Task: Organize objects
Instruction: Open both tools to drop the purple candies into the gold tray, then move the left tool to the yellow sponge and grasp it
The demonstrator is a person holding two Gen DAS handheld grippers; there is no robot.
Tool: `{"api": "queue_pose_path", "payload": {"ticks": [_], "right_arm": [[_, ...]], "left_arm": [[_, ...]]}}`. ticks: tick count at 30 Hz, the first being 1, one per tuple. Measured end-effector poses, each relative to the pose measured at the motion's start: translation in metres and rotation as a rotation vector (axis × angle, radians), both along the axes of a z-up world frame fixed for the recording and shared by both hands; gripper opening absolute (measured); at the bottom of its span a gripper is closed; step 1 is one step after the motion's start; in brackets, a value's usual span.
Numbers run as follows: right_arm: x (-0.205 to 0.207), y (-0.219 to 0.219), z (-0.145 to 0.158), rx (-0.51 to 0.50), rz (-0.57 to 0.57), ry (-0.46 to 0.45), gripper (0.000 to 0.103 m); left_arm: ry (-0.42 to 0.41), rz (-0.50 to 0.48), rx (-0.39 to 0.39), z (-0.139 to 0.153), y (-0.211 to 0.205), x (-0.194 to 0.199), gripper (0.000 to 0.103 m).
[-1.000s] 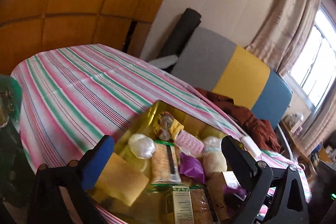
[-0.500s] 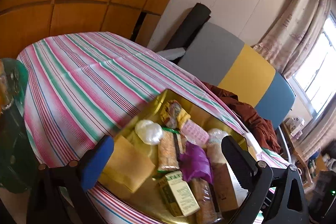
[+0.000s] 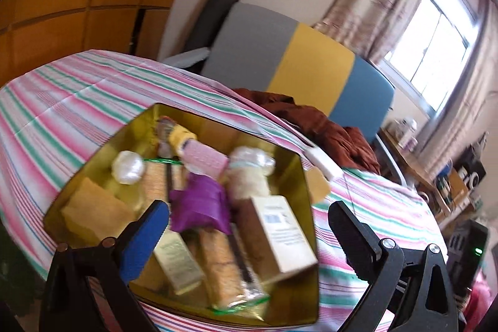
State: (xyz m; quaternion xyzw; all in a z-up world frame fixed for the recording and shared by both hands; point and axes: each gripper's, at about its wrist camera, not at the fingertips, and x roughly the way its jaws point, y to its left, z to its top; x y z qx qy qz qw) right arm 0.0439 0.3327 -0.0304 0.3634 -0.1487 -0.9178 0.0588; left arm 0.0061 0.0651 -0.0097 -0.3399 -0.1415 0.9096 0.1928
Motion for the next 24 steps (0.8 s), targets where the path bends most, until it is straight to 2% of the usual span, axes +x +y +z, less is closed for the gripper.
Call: {"api": "queue_pose_path", "payload": {"ticks": [7, 14, 18, 20, 23, 24], "right_arm": [[0.011, 0.026, -0.008, 0.002, -0.072, -0.003, 0.059], [0.027, 0.064, -0.007, 0.066, -0.195, 0.016, 0.059], [0.036, 0.090, -0.009, 0.055, -0.276, 0.009, 0.059], [0.039, 0.103, -0.012, 0.055, -0.315, -0.008, 0.059], [0.046, 0.123, -0.018, 0.045, -0.369, -0.023, 0.059], [0.049, 0.129, -0.019, 0.038, -0.387, -0.027, 0.059]], "left_arm": [[-0.009, -0.090, -0.013, 0.006, 0.042, 0.007, 0.103], [-0.006, -0.180, -0.043, 0.015, 0.094, 0.014, 0.103], [0.022, -0.234, -0.121, 0.018, 0.145, 0.012, 0.103], [-0.013, -0.247, -0.154, 0.012, 0.172, 0.003, 0.103], [-0.080, -0.225, -0.143, -0.003, 0.197, -0.013, 0.103], [-0.104, -0.198, -0.161, -0.011, 0.207, -0.021, 0.103]]}}
